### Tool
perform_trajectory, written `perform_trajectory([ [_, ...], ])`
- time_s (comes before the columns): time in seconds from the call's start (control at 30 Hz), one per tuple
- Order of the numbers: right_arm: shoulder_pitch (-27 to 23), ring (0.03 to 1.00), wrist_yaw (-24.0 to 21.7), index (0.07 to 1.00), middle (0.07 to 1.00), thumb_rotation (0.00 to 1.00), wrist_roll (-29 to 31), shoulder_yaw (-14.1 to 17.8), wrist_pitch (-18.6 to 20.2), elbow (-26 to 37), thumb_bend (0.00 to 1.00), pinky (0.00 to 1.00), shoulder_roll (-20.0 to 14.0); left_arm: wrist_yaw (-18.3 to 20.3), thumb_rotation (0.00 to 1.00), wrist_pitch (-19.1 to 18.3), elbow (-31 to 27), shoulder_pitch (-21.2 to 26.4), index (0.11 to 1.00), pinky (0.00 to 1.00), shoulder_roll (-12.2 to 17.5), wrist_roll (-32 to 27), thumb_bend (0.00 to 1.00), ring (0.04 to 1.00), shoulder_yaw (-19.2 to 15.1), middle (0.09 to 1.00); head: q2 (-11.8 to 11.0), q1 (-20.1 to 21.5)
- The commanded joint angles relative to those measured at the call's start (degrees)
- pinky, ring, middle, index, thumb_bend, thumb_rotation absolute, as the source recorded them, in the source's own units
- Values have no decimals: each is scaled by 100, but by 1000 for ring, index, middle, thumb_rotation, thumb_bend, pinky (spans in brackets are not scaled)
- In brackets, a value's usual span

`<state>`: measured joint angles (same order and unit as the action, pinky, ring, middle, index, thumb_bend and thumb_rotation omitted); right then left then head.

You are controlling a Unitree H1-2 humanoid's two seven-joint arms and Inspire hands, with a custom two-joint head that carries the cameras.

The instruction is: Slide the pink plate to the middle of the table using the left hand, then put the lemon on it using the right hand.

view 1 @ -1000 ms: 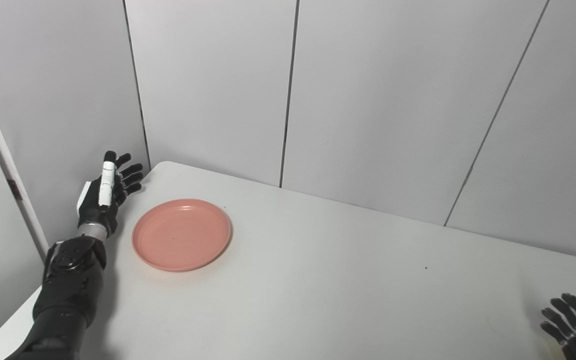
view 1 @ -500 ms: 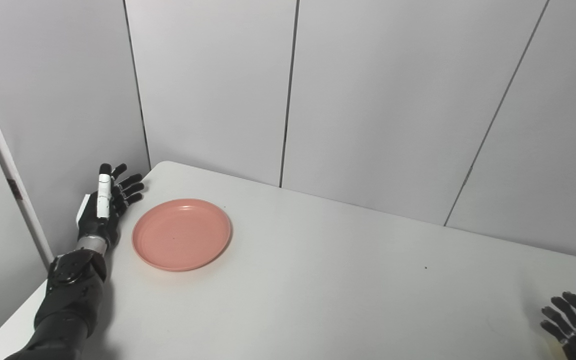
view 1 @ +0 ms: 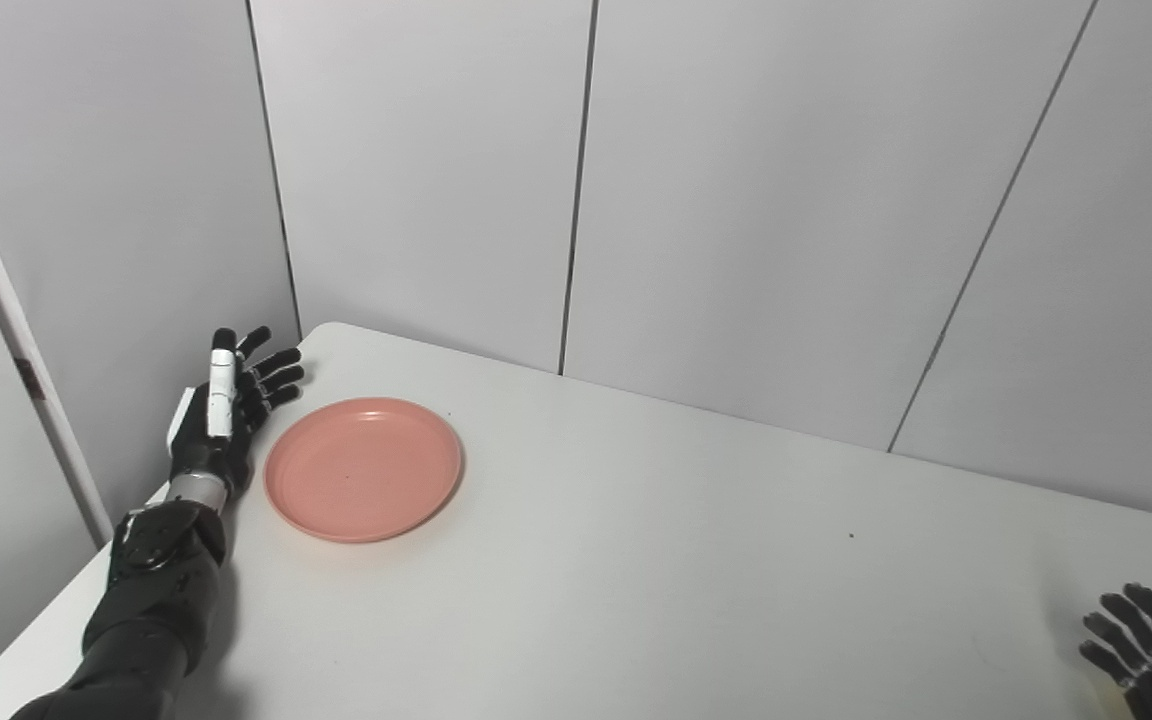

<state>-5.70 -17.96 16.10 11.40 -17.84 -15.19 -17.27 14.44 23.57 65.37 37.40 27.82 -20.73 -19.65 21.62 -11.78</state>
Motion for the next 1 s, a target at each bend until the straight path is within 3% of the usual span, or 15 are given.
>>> perform_trajectory([
  [0.0, 580, 873, 19, 903, 902, 1000, -22, -125, -167, -771, 941, 853, 364, 176, 990, 148, 41, 200, 887, 792, 20, 45, 789, 760, 71, 753, 4, 6],
  [0.17, 605, 868, 29, 892, 894, 1000, -13, -124, -155, -700, 944, 847, 390, 322, 1000, 169, 53, 157, 887, 828, 50, 76, 743, 788, 153, 773, 64, 61],
  [0.33, 607, 857, 41, 883, 884, 1000, -17, -130, -138, -661, 953, 832, 400, 272, 1000, 174, 256, 162, 877, 831, 94, 110, 780, 782, 213, 774, 116, 83],
  [0.53, 639, 858, 79, 885, 885, 1000, -14, -149, -79, -568, 958, 831, 414, 223, 1000, 100, -166, -65, 868, 811, -11, 155, 761, 779, 253, 773, 157, 126],
  [0.67, 653, 860, 74, 890, 890, 1000, -9, -161, -74, -536, 949, 831, 412, 292, 988, 129, -134, -83, 873, 795, -50, 168, 783, 767, 290, 752, 175, 149],
  [0.87, 645, 860, 90, 888, 892, 1000, 5, -156, -50, -524, 957, 827, 425, 279, 1000, -47, -565, -166, 866, 765, -215, 192, 748, 756, 386, 748, 200, 165],
  [0.97, 645, 861, 88, 888, 891, 1000, -19, -167, -89, -526, 949, 829, 421, 126, 1000, -260, -1117, -309, 858, 751, -354, 261, 718, 749, 440, 747, 213, 177],
])
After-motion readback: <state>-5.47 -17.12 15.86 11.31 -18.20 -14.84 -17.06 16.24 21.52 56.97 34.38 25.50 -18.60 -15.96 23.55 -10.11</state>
